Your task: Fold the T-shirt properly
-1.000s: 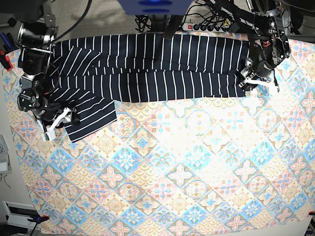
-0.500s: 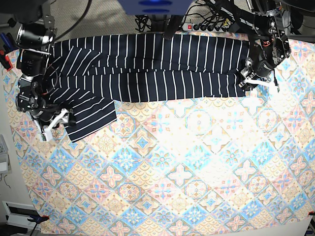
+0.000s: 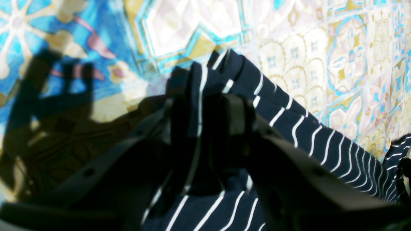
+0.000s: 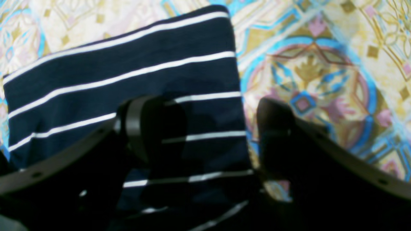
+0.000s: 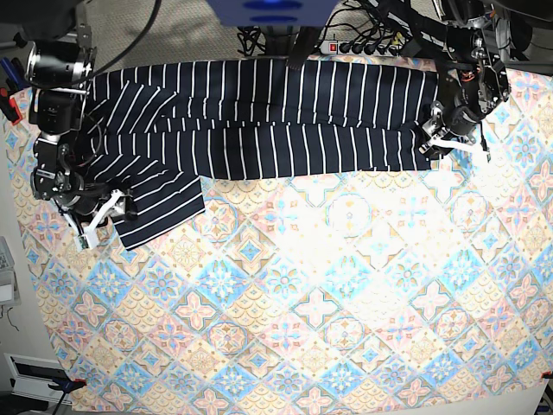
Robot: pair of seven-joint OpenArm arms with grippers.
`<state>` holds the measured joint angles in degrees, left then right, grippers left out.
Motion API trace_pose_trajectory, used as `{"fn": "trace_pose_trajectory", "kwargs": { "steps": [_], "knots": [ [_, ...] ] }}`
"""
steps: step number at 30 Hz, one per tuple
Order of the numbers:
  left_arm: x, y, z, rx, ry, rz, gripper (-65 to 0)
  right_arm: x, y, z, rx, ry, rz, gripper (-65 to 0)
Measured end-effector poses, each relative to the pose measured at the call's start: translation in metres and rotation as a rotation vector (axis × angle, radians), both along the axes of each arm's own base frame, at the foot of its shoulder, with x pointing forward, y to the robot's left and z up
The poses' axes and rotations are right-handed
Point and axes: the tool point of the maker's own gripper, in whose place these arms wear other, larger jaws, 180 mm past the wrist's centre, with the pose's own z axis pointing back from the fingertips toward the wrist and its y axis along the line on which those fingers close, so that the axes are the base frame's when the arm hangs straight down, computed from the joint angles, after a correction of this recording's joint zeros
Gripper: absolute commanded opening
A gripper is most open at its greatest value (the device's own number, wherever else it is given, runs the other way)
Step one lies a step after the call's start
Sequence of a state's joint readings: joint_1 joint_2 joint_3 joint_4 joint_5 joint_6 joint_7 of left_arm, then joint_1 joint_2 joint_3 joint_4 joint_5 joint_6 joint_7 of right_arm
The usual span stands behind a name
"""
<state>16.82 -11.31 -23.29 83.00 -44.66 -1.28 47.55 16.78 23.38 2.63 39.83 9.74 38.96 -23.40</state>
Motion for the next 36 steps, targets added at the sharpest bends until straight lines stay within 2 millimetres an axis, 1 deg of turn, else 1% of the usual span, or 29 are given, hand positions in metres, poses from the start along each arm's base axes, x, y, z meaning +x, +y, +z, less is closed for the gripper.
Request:
{"fn": "trace_pose_trajectory", "kwargs": {
  "steps": [1,3,7,10,12,17,19,22,24,26,30,32,36],
  "knots": [
    [0.0,0.0,0.0,0.0,0.0,0.0,-44.2,0.0,0.002,0.0,0.006,-0.006,0.001,-24.7],
    [0.0,0.0,0.0,0.0,0.0,0.0,-44.2,-0.001,0.002,-0.001,0.001,-0.004,0.009,-31.3],
    [0.0,0.0,0.0,0.0,0.0,0.0,-44.2,-0.003,0.008,-0.004,-0.011,0.011,0.042,-47.1],
    [0.0,0.0,0.0,0.0,0.0,0.0,-44.2,-0.005,0.009,-0.006,-0.011,0.023,0.045,-59.0],
    [0.0,0.0,0.0,0.0,0.0,0.0,-44.2,-0.006,0.008,-0.006,-0.006,0.041,0.035,-64.4],
    [0.001,0.0,0.0,0.0,-0.002,0.0,-44.2,-0.007,0.002,-0.003,0.023,0.048,-0.006,-64.8],
    [0.001,0.0,0.0,0.0,-0.002,0.0,-44.2,-0.01,-0.004,0.0,0.005,0.068,-0.016,-64.8],
    [0.001,0.0,0.0,0.0,-0.001,0.001,-44.2,-0.023,-0.017,0.005,-0.053,0.096,-0.02,-64.8],
    [0.001,0.0,0.001,0.001,-0.002,0.001,-44.2,-0.033,-0.028,0.013,-0.107,0.098,-0.017,-64.8],
    [0.001,0.0,0.0,0.0,-0.002,0.002,-44.2,-0.037,-0.031,0.023,-0.152,0.089,0.001,-64.8],
    [0.001,0.0,0.0,0.0,-0.002,0.001,-44.2,-0.037,-0.025,0.047,-0.21,0.032,0.05,-64.8],
    [0.002,0.001,0.001,0.001,-0.004,0.001,-44.2,-0.047,-0.022,0.052,-0.235,0.036,0.074,-64.8],
    [0.002,0.0,0.001,0.0,-0.003,0.002,-44.2,-0.071,-0.011,0.059,-0.212,0.043,0.1,-64.8]
  ]
}}
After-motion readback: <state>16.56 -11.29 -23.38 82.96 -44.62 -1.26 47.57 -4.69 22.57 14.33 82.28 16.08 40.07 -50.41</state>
